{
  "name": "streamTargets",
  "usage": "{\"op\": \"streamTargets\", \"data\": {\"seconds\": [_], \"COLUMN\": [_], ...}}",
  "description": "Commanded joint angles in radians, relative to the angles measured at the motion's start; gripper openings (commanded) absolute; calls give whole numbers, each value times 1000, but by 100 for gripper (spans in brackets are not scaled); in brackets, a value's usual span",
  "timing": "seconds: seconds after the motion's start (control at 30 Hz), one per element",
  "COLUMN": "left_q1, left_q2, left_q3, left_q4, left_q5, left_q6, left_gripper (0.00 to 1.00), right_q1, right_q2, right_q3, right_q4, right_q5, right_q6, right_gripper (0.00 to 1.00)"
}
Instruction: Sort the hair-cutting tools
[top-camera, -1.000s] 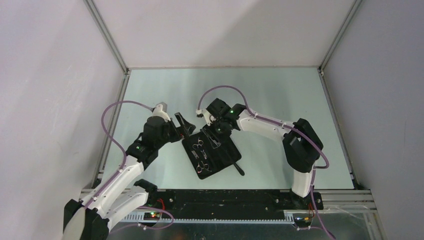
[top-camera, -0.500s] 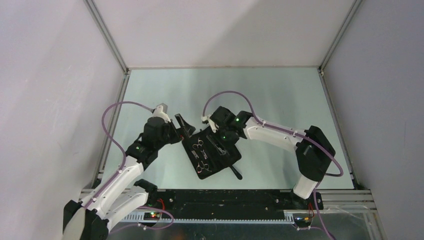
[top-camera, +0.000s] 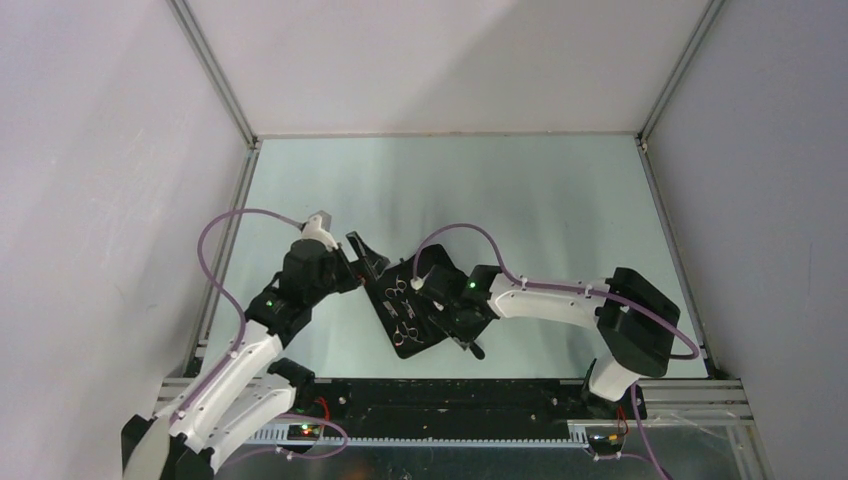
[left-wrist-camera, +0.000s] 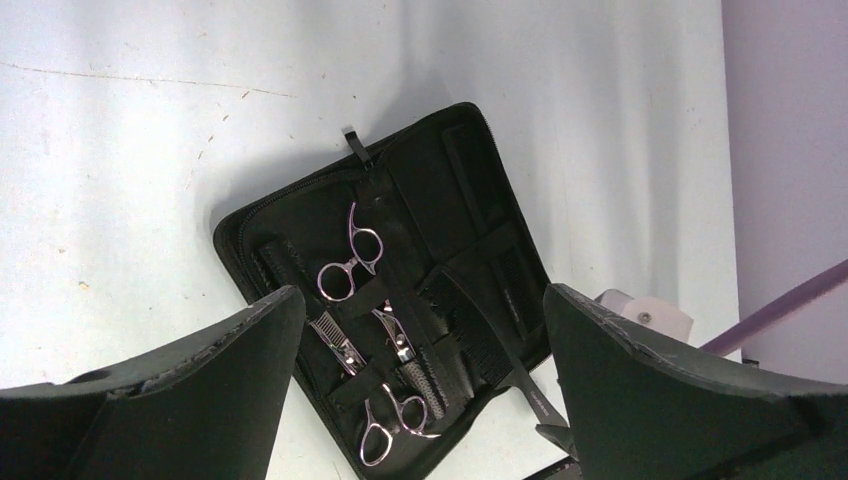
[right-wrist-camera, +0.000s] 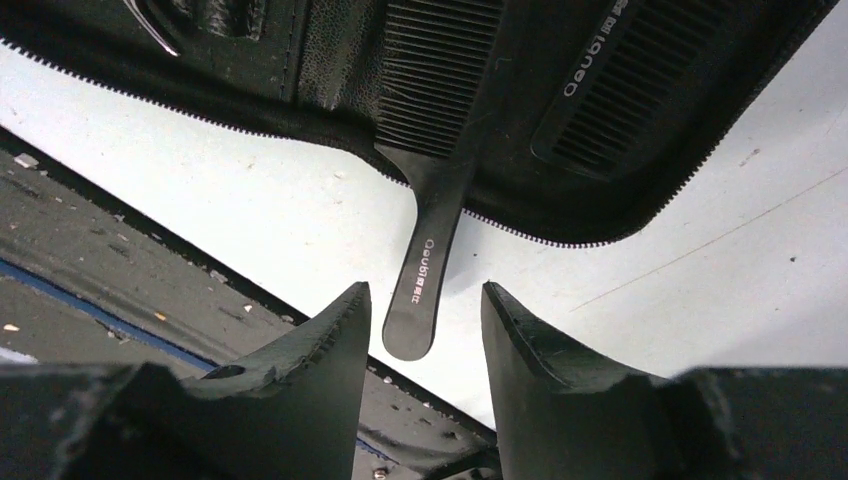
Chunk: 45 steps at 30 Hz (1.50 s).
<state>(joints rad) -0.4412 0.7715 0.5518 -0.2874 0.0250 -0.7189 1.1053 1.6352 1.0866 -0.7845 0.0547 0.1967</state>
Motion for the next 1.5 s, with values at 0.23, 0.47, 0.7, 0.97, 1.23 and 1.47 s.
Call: {"op": "streamTargets", "data": {"seconds": [0.23,0.47,0.7,0.97,1.23,1.47], "left_q1": [-5,-5,-6,-5,-14,-24], "left_q2": [-90,-128,-132,-146,-172,-146], "left_q3": [-34,-92,-144,-222,-235,-249], "left_q4": [-23,53,165,364,450,532], "left_q5": [-16,30,153,329,406,414], "left_q6": [-40,-54,-70,-63,-51,-109], "left_gripper": [96,96,94,87,82,65], "right_q1": [24,33,33,31,18,17], "right_q2": [45,-23,-143,-289,-373,-408], "right_q3": [-62,-104,-135,-140,-160,-172], "right_q4": [134,177,219,261,300,315], "right_q5": [55,95,106,23,-41,-42], "right_q6": [22,-6,-43,-88,-85,-83], "right_gripper": [30,0,0,0,0,0]}}
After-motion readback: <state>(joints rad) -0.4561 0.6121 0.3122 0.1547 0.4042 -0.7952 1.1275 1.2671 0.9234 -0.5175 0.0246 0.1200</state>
